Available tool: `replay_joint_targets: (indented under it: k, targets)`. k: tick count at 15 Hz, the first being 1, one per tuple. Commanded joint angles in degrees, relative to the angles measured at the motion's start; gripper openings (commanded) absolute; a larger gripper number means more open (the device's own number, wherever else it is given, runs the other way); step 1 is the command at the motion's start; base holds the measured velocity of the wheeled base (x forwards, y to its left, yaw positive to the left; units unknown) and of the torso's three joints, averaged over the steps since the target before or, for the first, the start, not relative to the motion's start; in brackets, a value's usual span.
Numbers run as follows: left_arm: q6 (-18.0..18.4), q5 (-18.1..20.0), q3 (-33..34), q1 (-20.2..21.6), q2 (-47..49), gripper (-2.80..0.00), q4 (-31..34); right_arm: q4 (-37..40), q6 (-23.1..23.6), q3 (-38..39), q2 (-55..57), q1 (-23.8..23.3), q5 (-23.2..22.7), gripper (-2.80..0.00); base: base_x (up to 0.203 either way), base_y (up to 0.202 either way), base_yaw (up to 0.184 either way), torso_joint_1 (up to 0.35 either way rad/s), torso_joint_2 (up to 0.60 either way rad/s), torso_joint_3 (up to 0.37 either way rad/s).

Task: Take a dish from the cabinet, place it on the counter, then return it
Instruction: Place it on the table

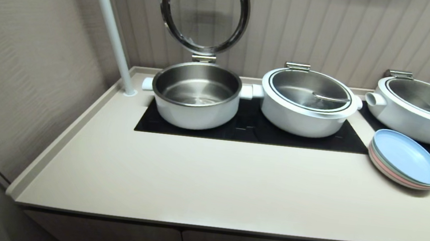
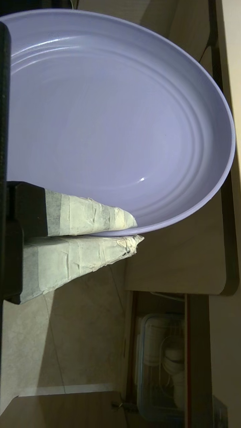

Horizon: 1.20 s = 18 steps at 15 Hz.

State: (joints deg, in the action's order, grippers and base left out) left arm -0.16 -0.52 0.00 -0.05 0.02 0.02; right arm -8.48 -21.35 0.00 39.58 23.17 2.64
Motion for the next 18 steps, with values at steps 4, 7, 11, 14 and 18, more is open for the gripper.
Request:
replay_joint_targets:
  k: [4,7,11,14,18]
  targets:
    - [0.0,0.0,0.0,0.0,0.0,-2.8,0.0,-0.1,-0.3,-0.3,0.9,-0.1,1.4,-2.8,0.0,0.0,0.0,0.0,0.0,0.0]
    - [0.0,0.0,0.0,0.0,0.0,-2.8,0.0,0.3,-1.2,-1.6,1.6,0.0,2.3,-2.8,0.0,0.0,0.0,0.0,0.0,0.0]
    - [0.0,0.0,0.0,0.0,0.0,-2.8,0.0,3.0,-2.0,-5.7,2.9,0.1,2.5,-2.8,0.0,0.0,0.0,0.0,0.0,0.0]
    - [0.0,0.0,0.0,0.0,0.0,-2.8,0.0,4.1,-4.1,-9.2,6.7,0.0,3.6,-2.8,0.0,0.0,0.0,0.0,0.0,0.0]
    - [0.0,0.0,0.0,0.0,0.0,-2.8,0.0,3.9,-6.2,-14.8,15.5,0.0,5.8,-2.8,0.0,0.0,0.0,0.0,0.0,0.0]
